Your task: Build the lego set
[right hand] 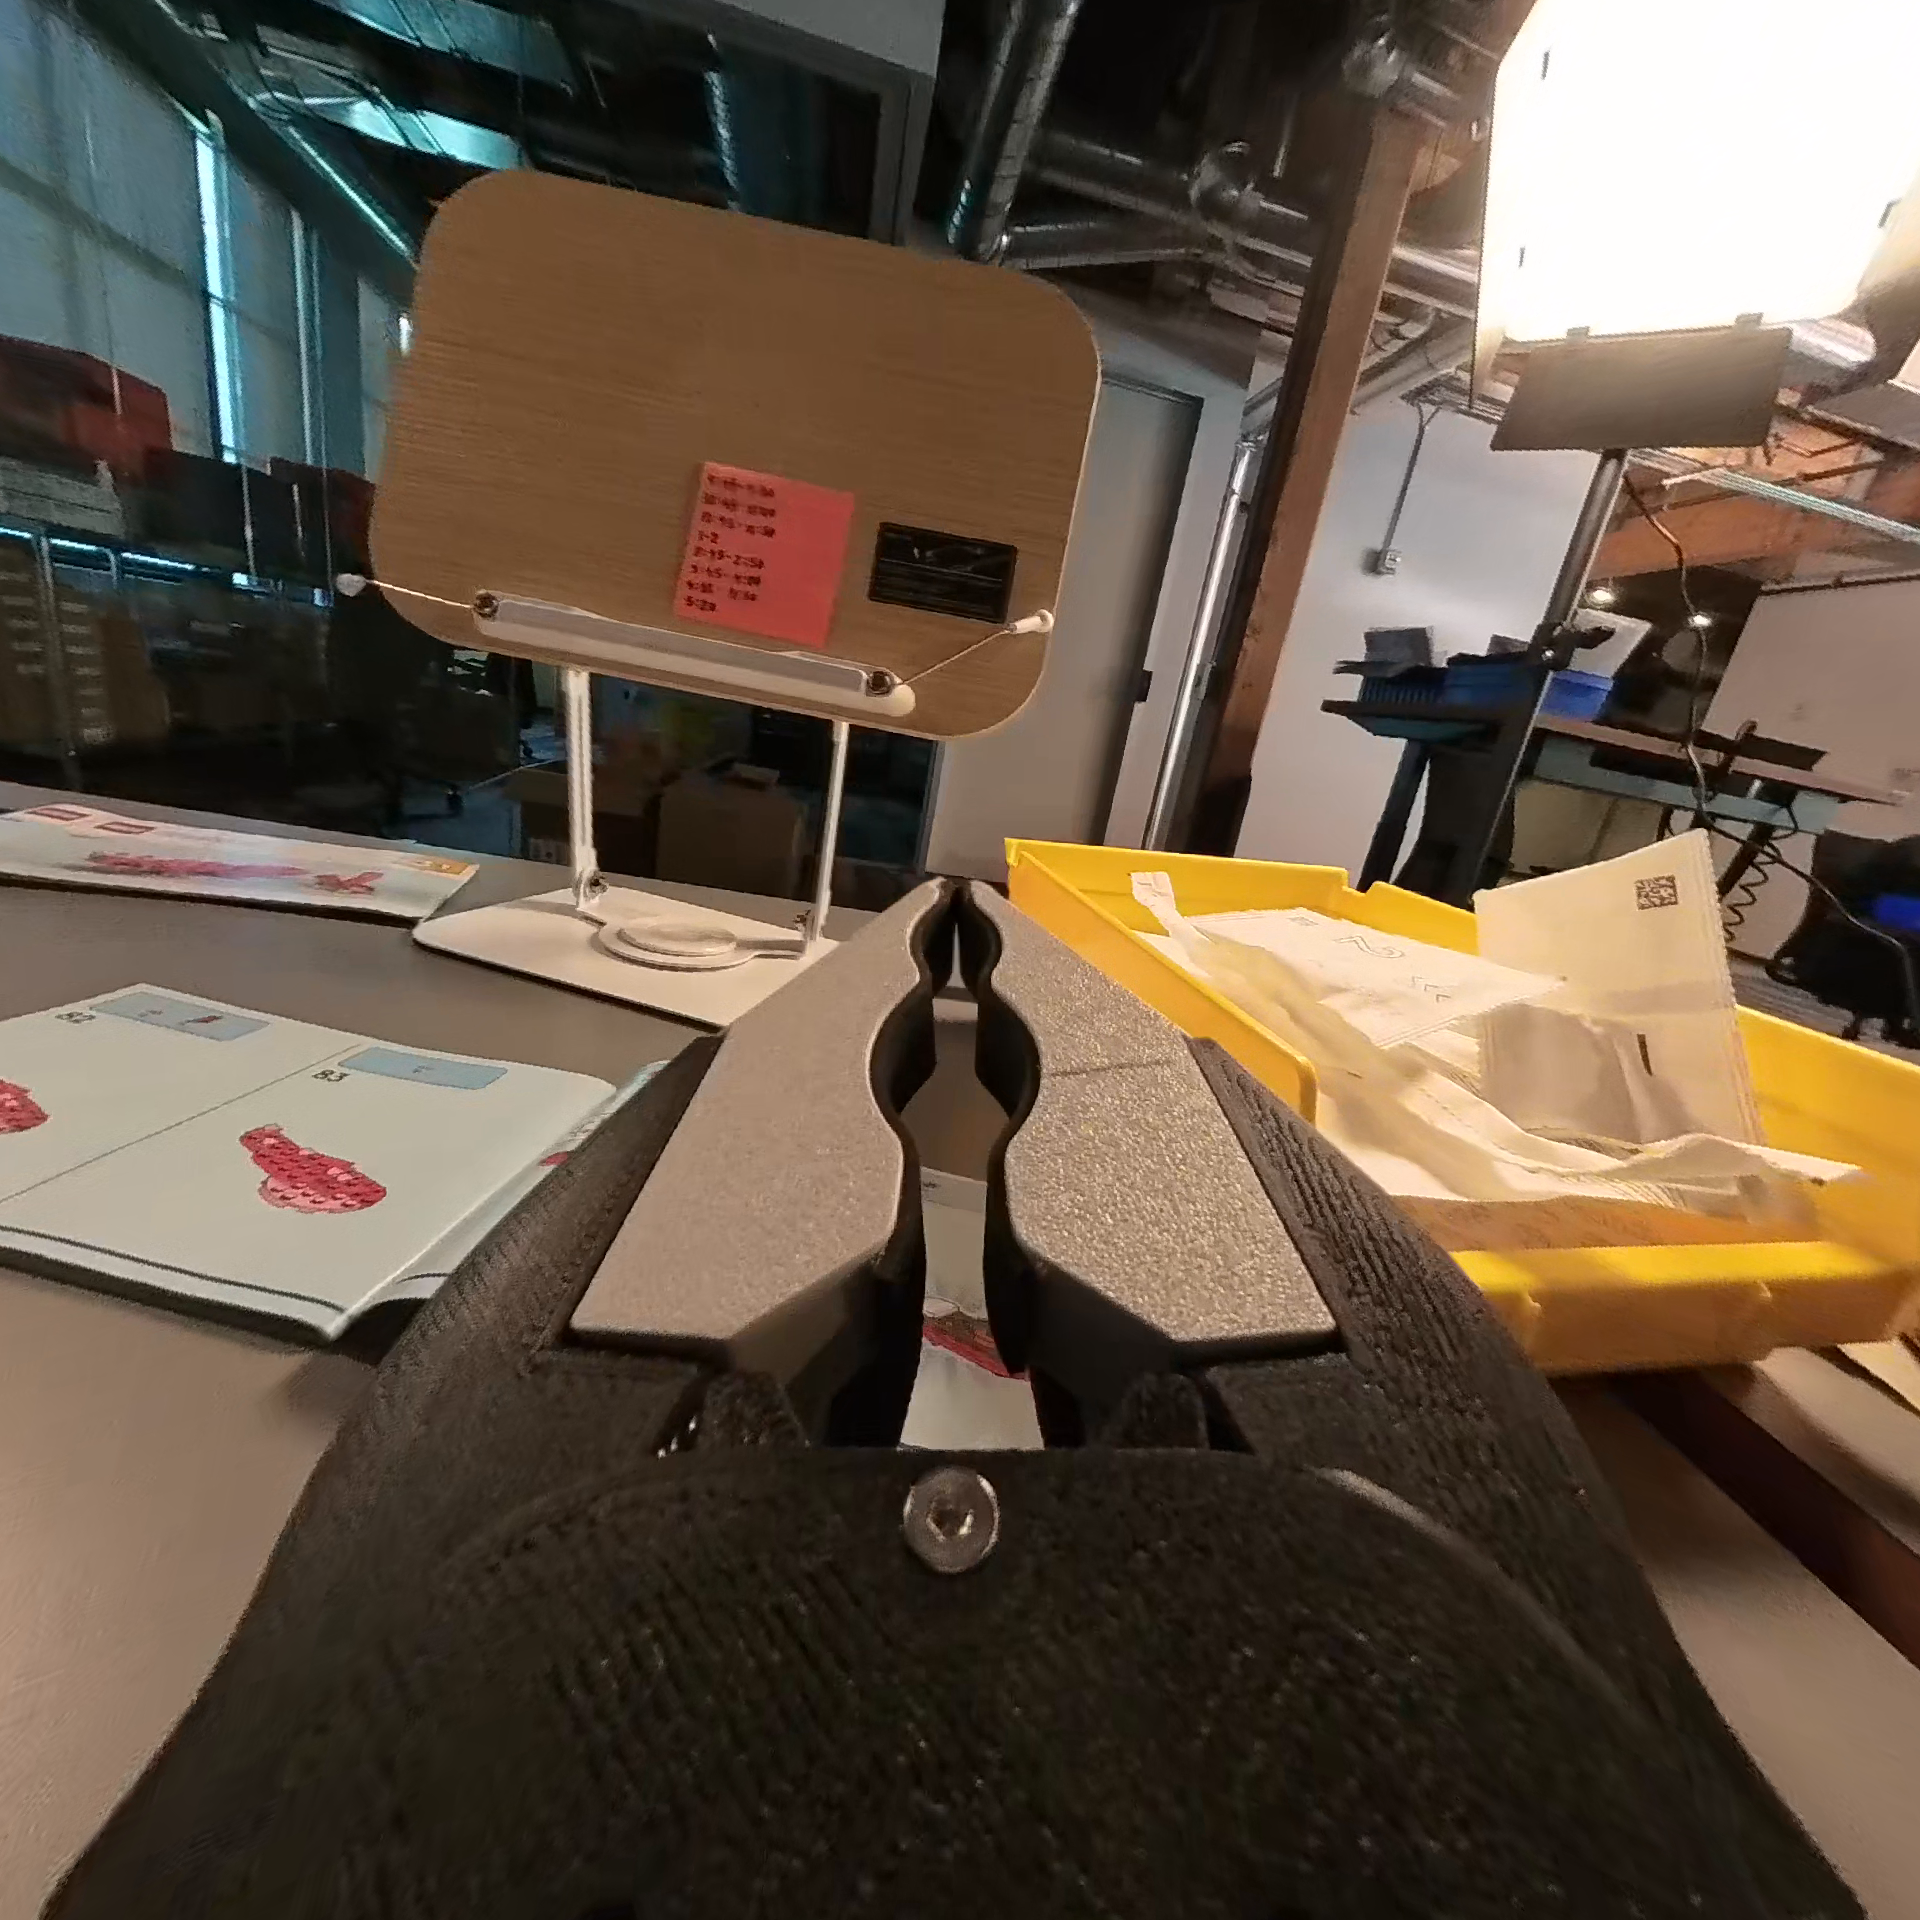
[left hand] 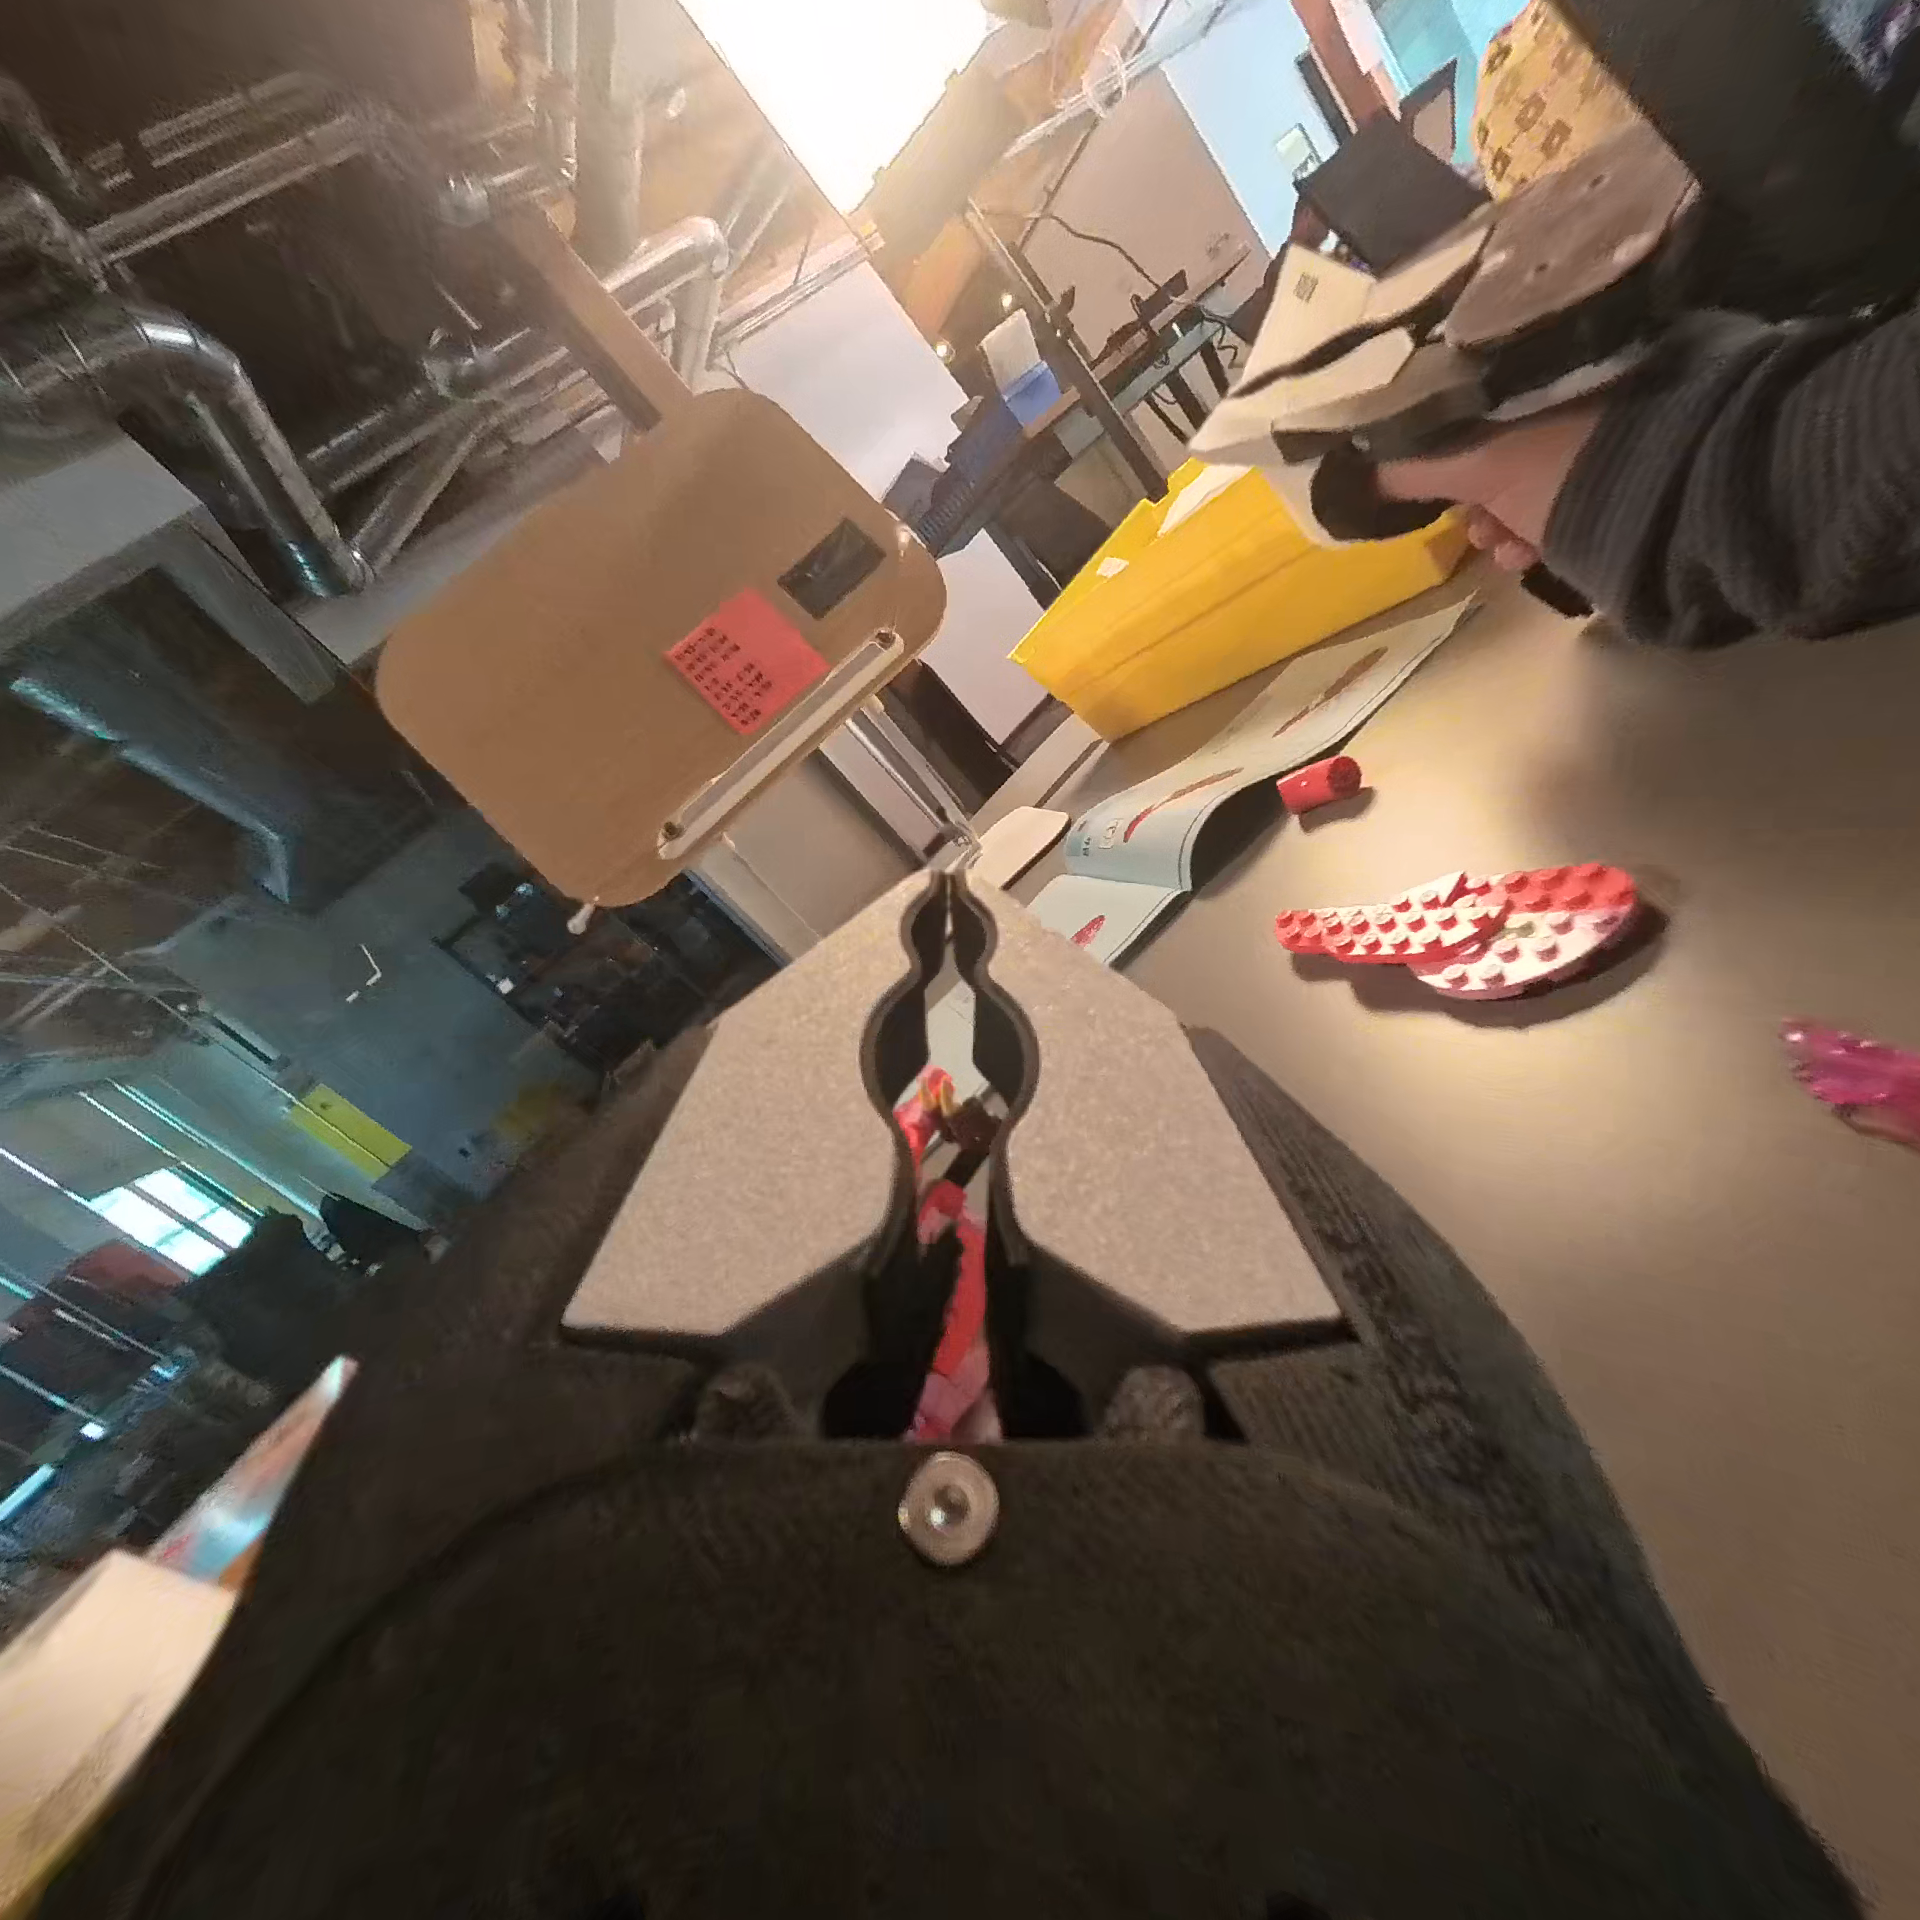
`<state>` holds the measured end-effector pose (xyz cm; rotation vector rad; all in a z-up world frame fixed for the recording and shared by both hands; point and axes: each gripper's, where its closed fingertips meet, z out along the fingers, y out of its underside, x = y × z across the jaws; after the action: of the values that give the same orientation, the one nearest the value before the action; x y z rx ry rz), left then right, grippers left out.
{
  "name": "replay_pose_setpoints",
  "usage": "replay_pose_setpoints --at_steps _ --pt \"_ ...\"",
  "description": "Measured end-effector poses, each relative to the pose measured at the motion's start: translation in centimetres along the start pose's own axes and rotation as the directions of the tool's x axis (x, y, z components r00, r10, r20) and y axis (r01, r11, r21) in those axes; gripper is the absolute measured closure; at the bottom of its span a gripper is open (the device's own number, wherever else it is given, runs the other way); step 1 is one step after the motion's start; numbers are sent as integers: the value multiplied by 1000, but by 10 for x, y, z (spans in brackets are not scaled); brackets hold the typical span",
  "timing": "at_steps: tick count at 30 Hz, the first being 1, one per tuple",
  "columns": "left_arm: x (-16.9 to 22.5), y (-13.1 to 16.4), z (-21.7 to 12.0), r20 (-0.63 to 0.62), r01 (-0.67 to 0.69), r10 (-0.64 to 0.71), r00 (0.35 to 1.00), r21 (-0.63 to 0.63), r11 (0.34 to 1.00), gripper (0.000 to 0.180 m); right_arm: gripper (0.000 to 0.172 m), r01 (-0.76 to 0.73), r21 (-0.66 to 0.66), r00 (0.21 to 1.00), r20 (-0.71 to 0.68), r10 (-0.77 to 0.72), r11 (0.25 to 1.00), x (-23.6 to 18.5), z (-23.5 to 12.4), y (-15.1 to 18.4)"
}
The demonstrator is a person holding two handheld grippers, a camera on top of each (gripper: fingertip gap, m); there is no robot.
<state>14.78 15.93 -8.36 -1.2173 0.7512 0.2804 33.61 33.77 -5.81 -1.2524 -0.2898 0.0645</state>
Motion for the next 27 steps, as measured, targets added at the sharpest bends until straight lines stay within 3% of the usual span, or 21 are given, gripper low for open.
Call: replay_pose_setpoints --at_steps 4,6,9,14,16,18,21,24,27 --pt "-14 -18 -33 55 177 -178 982 17 984 180 172 27 -4 999 22 -27 1000 -6 1 1" --pt "-14 -30 -59 18 293 -293 956 17 956 180 172 29 -4 999 27 -29 1000 -7 2 1" --pt "-14 -18 -101 -50 451 -471 881 -219 865 180 172 10 -1 1000 20 -10 1000 -5 3 1" --pt "-97 -28 -173 48 575 -579 814 -210 791 180 172 -29 -13 1000 5 29 999 0 6 4" --pt "-143 -23 -202 174 586 -560 810 -215 781 180 172 -25 -11 1000 11 25 1000 -2 5 4" --pt "-191 -4 -234 352 588 -492 796 -262 765 180 172 -12 -11 1000 16 13 1000 -3 5 3" --pt "-241 40 -280 531 621 -379 758 -409 669 176 172 -1 -20 1000 24 2 1000 -6 6 5" --pt "-262 88 -304 558 626 -305 772 -583 518 164 172 -2 -29 1000 25 3 1000 -6 7 7" --pt "-252 132 -311 469 570 -344 814 -761 310 161 172 -1 -30 1000 25 2 1000 -6 7 7"
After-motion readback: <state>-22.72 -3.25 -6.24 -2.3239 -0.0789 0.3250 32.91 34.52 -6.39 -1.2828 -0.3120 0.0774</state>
